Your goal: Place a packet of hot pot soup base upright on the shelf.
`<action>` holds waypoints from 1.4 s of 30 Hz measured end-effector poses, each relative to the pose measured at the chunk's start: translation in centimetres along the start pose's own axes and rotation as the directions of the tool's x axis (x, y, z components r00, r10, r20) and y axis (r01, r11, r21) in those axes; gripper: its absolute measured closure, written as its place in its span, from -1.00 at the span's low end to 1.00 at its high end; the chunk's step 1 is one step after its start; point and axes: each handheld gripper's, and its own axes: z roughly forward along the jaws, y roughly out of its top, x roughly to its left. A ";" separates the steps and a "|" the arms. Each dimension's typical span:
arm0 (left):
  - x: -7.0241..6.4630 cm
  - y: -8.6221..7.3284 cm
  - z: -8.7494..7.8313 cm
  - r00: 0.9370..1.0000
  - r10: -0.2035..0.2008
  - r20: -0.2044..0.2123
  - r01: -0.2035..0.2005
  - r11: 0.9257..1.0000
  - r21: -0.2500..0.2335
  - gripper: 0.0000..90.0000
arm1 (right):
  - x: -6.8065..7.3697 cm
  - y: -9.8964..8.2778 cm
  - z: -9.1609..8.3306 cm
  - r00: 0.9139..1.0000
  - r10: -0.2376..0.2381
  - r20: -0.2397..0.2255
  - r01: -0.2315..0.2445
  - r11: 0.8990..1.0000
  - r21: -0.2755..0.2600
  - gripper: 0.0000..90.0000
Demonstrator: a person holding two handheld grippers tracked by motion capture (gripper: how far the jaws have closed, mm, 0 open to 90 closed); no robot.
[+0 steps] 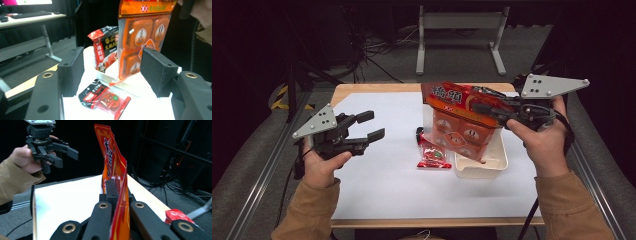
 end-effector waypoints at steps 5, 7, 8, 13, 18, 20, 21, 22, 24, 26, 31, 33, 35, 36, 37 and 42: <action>0.6 -0.6 0.2 0.999 -0.014 -0.046 0.014 1.000 0.006 -0.19 | -0.9 -0.1 -0.2 0.999 0.010 0.030 -0.010 1.000 0.010 1.00; 0.8 -0.7 0.2 0.998 -0.023 -0.058 0.024 1.000 0.014 -0.19 | -1.3 -0.1 -0.4 0.999 0.021 0.043 -0.022 1.000 0.013 1.00; 0.9 -0.8 0.2 0.998 -0.027 -0.063 0.028 0.999 0.018 -0.19 | -1.5 -0.2 -0.4 0.998 0.024 0.050 -0.025 1.000 0.014 1.00; 1.3 -1.0 0.2 0.996 -0.038 -0.077 0.041 0.999 0.036 -0.20 | -2.5 -0.4 -0.7 0.996 0.036 0.078 -0.037 0.999 0.017 1.00; 1.5 -1.2 0.3 0.996 -0.044 -0.083 0.048 0.998 0.051 -0.22 | -3.4 -0.8 -0.6 0.994 0.047 0.098 -0.049 0.999 0.018 1.00; 1.7 -1.3 0.4 0.995 -0.045 -0.086 0.050 0.997 0.057 -0.22 | -3.8 -1.0 -0.6 0.993 0.051 0.110 -0.053 0.998 0.019 1.00; 1.7 -1.3 0.4 0.995 -0.048 -0.084 0.053 0.997 0.061 -0.22 | -3.9 -1.1 -0.6 0.992 0.056 0.113 -0.059 0.998 0.020 1.00; 1.7 -1.3 0.4 0.995 -0.047 -0.086 0.052 0.997 0.064 -0.22 | -4.0 -1.2 -0.6 0.991 0.057 0.117 -0.060 0.998 0.022 1.00; 1.8 -1.4 0.4 0.995 -0.051 -0.086 0.057 0.996 0.066 -0.22 | -4.3 -1.4 -0.6 0.990 0.061 0.129 -0.065 0.998 0.026 1.00; 1.8 -1.5 0.4 0.995 -0.052 -0.086 0.057 0.996 0.068 -0.22 | -4.6 -1.6 -0.6 0.988 0.066 0.139 -0.071 0.997 0.030 1.00; 1.9 -1.6 0.6 0.995 -0.054 -0.082 0.060 0.996 0.072 -0.22 | -5.0 -2.1 -0.7 0.984 0.077 0.160 -0.083 0.996 0.033 1.00; 1.9 -1.6 0.6 0.995 -0.054 -0.081 0.060 0.995 0.075 -0.22 | -5.2 -2.4 -0.7 0.982 0.085 0.170 -0.092 0.995 0.033 1.00; 1.9 -1.6 0.7 0.996 -0.052 -0.079 0.058 0.995 0.078 -0.22 | -5.3 -2.7 -0.7 0.980 0.092 0.178 -0.099 0.994 0.034 1.00; 1.9 -1.6 0.7 0.996 -0.052 -0.079 0.058 0.995 0.078 -0.22 | -5.3 -2.7 -0.7 0.980 0.092 0.178 -0.099 0.994 0.034 1.00; 1.9 -1.6 0.7 0.996 -0.052 -0.079 0.058 0.995 0.082 -0.22 | -5.4 -2.8 -0.7 0.979 0.094 0.182 -0.102 0.994 0.034 1.00; 1.9 -1.7 0.8 0.995 -0.052 -0.080 0.059 0.994 0.094 -0.23 | -5.7 -3.5 -0.6 0.974 0.103 0.203 -0.115 0.992 0.049 1.00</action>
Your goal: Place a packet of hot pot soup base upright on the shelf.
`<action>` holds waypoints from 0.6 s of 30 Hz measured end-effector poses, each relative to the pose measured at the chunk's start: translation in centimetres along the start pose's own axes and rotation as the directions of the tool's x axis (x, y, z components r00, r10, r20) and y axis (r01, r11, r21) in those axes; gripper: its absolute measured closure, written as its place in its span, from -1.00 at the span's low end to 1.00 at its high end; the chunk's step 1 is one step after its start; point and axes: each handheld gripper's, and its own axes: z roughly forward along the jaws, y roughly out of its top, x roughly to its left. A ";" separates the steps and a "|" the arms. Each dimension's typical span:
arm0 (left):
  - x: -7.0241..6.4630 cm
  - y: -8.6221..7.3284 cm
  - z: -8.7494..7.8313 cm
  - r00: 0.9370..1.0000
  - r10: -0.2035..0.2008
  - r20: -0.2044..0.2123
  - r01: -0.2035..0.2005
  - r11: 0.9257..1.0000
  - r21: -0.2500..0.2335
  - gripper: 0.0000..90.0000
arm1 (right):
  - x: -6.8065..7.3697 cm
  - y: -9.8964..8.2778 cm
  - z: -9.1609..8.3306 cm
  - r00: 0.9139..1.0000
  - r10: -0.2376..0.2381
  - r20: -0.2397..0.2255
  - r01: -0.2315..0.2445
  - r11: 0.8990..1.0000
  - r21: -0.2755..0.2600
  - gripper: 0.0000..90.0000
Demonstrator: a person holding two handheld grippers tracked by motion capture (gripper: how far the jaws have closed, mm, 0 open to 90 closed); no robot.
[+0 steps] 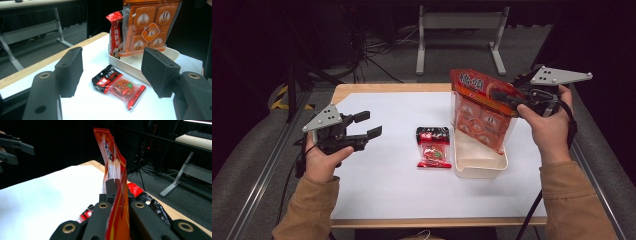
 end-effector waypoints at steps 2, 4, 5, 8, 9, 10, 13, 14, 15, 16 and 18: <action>0.0 0.0 0.0 1.000 -0.001 0.001 0.001 1.000 0.007 -0.23 | -0.1 -0.2 0.1 1.000 0.004 0.007 -0.004 1.000 0.005 0.99; 0.0 -0.1 0.1 1.000 -0.003 0.003 0.003 1.000 0.013 -0.23 | -0.3 -0.5 0.2 1.000 0.010 0.010 -0.010 1.000 0.007 1.00; 0.0 -0.1 0.2 1.000 -0.003 0.004 0.003 1.000 0.014 -0.24 | -0.4 -0.6 0.3 1.000 0.009 0.012 -0.009 1.000 0.008 0.99; 0.0 -0.1 0.3 1.000 -0.002 0.009 0.002 1.000 0.018 -0.24 | -0.6 -1.1 0.6 1.000 0.007 0.017 -0.007 1.000 0.017 0.99; -0.1 -0.1 0.3 1.000 -0.003 0.010 0.003 1.000 0.021 -0.24 | -0.7 -1.2 0.6 1.000 0.005 0.021 -0.006 1.000 0.021 0.99; -0.1 -0.1 0.3 1.000 -0.001 0.012 0.000 1.000 0.023 -0.24 | -0.7 -1.3 0.7 1.000 0.003 0.026 -0.004 1.000 0.025 0.99; 0.0 -0.1 0.3 1.000 0.000 0.012 0.000 1.000 0.027 -0.24 | -0.9 -1.8 0.9 0.999 0.004 0.037 -0.005 0.999 0.035 0.99; -0.1 -0.1 0.3 1.000 -0.005 0.012 0.005 1.000 0.027 -0.25 | -0.9 -1.9 1.0 0.999 0.007 0.035 -0.008 0.999 0.037 0.99; 0.0 -0.1 0.4 1.000 -0.003 0.011 0.003 1.000 0.026 -0.25 | -0.9 -2.1 1.1 0.999 0.008 0.035 -0.009 0.999 0.040 0.99; 0.0 -0.1 0.4 1.000 -0.004 0.011 0.003 1.000 0.027 -0.25 | -0.9 -2.2 1.1 0.999 0.009 0.035 -0.010 0.999 0.042 0.99; 0.0 -0.1 0.4 1.000 -0.004 0.010 0.004 1.000 0.029 -0.25 | -1.0 -2.5 1.2 0.999 0.014 0.035 -0.015 0.999 0.038 0.99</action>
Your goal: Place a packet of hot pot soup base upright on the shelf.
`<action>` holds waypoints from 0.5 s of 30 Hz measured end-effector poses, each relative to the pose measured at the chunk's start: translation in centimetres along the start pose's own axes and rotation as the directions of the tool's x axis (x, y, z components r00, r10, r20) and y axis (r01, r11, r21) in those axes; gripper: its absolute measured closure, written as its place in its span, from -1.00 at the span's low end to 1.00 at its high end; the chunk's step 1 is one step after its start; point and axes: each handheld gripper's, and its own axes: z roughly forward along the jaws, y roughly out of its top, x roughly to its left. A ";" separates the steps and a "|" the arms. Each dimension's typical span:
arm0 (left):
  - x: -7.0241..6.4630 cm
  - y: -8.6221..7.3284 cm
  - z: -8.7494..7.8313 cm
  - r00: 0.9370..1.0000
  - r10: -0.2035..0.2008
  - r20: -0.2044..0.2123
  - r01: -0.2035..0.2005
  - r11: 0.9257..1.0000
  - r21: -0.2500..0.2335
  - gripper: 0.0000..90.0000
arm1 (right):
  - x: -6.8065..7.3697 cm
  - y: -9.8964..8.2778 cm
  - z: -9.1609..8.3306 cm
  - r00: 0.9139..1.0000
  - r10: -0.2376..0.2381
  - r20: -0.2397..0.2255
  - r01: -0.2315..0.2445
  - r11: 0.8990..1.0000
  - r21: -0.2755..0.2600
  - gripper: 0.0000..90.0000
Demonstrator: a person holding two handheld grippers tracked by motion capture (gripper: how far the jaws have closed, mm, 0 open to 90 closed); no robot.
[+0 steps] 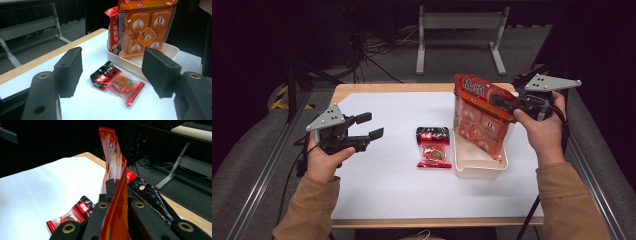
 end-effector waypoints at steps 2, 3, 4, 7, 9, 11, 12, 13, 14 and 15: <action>0.0 0.0 0.0 1.000 -0.001 0.003 0.001 1.000 0.002 -0.25 | -0.1 -0.3 0.0 1.000 0.006 0.000 -0.006 1.000 -0.004 0.99; -0.1 0.0 0.1 1.000 -0.002 0.006 0.002 1.000 0.003 -0.25 | -0.1 -0.4 0.0 1.000 0.011 -0.002 -0.011 1.000 -0.004 0.99; -0.1 0.0 0.1 1.000 0.001 0.008 -0.001 1.000 0.003 -0.25 | -0.2 -0.5 0.0 1.000 0.011 0.001 -0.011 1.000 -0.001 0.99; -0.1 0.0 0.2 1.000 0.001 0.009 -0.001 1.000 0.005 -0.25 | -0.2 -0.9 0.1 1.000 0.018 -0.003 -0.018 1.000 0.004 0.99; -0.1 0.0 0.2 1.000 -0.002 0.009 0.002 1.000 0.006 -0.25 | -0.2 -1.2 0.2 1.000 0.020 -0.003 -0.020 1.000 0.004 0.99; -0.1 0.0 0.2 1.000 -0.001 0.009 0.001 1.000 0.008 -0.26 | -0.3 -1.4 0.3 1.000 0.025 -0.007 -0.025 1.000 0.001 0.99; 0.0 0.0 0.2 1.000 -0.001 0.010 0.001 1.000 0.010 -0.26 | -0.3 -1.5 0.3 1.000 0.028 -0.010 -0.028 1.000 -0.002 0.99; 0.0 0.0 0.3 1.000 0.000 0.009 0.000 1.000 0.009 -0.26 | -0.3 -1.5 0.2 1.000 0.030 -0.010 -0.030 1.000 -0.001 0.99; 0.0 0.0 0.3 1.000 -0.003 0.009 0.003 1.000 0.012 -0.26 | -0.3 -1.6 0.2 0.999 0.031 -0.011 -0.031 1.000 0.000 0.99; 0.0 -0.1 0.4 1.000 -0.005 0.012 0.004 1.000 0.014 -0.27 | -0.4 -1.7 0.2 0.999 0.031 -0.012 -0.031 1.000 -0.001 0.99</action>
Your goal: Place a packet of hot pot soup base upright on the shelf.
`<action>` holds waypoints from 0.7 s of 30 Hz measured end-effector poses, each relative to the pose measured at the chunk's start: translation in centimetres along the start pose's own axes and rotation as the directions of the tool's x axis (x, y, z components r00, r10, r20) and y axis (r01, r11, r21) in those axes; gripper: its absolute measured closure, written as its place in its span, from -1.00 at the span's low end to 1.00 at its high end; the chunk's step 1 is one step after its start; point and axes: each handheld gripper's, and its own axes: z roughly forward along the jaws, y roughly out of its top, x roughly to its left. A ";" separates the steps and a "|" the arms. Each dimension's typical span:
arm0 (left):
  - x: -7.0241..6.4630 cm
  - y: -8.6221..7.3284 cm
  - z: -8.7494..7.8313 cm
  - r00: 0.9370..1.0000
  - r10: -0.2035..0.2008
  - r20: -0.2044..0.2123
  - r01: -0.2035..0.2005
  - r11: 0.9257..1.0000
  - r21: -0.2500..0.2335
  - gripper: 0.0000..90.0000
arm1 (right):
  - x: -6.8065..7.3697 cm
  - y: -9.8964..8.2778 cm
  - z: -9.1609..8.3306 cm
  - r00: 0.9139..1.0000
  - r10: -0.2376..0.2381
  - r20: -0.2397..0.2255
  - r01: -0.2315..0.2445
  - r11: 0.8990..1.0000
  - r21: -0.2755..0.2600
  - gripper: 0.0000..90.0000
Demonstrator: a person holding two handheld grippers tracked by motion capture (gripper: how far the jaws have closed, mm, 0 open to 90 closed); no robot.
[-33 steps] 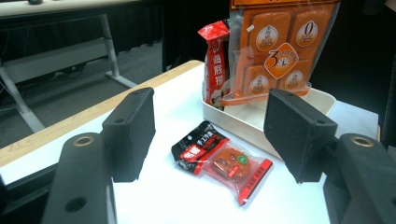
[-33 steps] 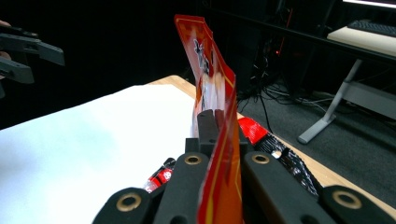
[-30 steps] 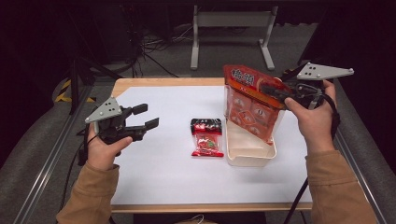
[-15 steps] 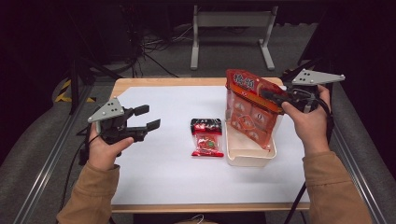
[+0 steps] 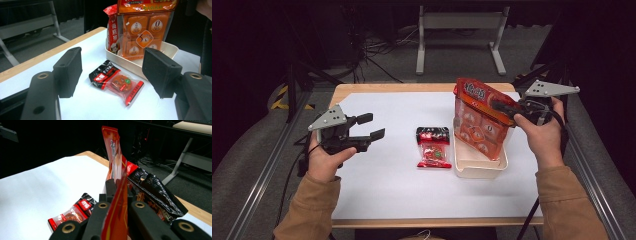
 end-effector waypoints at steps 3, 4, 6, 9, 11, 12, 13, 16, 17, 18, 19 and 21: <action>0.0 0.0 0.2 1.000 -0.006 0.018 0.006 1.000 0.000 -0.28 | -0.1 -0.3 -0.1 1.000 0.006 0.000 -0.006 1.000 0.001 0.99; 0.0 0.0 0.2 1.000 -0.006 0.018 0.006 1.000 0.000 -0.29 | -0.1 -0.3 -0.1 1.000 0.006 0.000 -0.006 1.000 0.001 0.99; 0.1 0.0 0.4 1.000 -0.003 0.023 0.003 1.000 0.002 -0.31 | -0.2 -0.6 -0.1 1.000 0.011 -0.001 -0.011 1.000 0.000 0.99; 0.1 -0.1 0.5 1.000 0.002 0.021 -0.002 1.000 0.006 -0.35 | -0.2 -0.8 0.0 1.000 0.011 -0.003 -0.011 1.000 0.004 0.99; 0.1 -0.1 0.6 1.000 -0.003 0.020 0.002 1.000 0.011 -0.39 | -0.2 -1.0 0.1 1.000 0.016 -0.006 -0.016 1.000 0.008 0.99; 0.2 -0.1 0.7 1.000 0.003 0.021 -0.003 1.000 0.013 -0.41 | -0.2 -1.2 0.2 1.000 0.017 -0.008 -0.017 1.000 0.011 0.98; 0.1 -0.1 0.7 1.000 -0.005 0.019 0.005 1.000 0.012 -0.43 | -0.2 -1.3 0.3 1.000 0.019 -0.009 -0.018 1.000 0.018 0.98; 0.1 -0.2 0.8 1.000 0.001 0.016 -0.001 1.000 0.017 -0.45 | -0.2 -1.8 0.8 1.000 0.022 -0.010 -0.022 0.999 0.046 0.98; 0.1 -0.3 0.9 1.000 -0.004 0.016 0.004 1.000 0.017 -0.46 | -0.1 -2.1 1.0 1.000 0.022 -0.009 -0.021 0.998 0.059 0.98; 0.1 -0.3 0.9 1.000 -0.003 0.017 0.003 1.000 0.017 -0.46 | -0.1 -2.3 1.3 1.000 0.021 -0.011 -0.021 0.997 0.068 0.98; 0.1 -0.3 0.9 1.000 -0.003 0.017 0.003 1.000 0.017 -0.44 | -0.1 -2.3 1.3 1.000 0.021 -0.011 -0.021 0.997 0.068 0.98; 0.1 -0.4 1.0 1.000 -0.007 0.019 0.006 1.000 0.020 -0.43 | -0.1 -2.6 1.4 1.000 0.026 -0.011 -0.026 0.998 0.059 0.99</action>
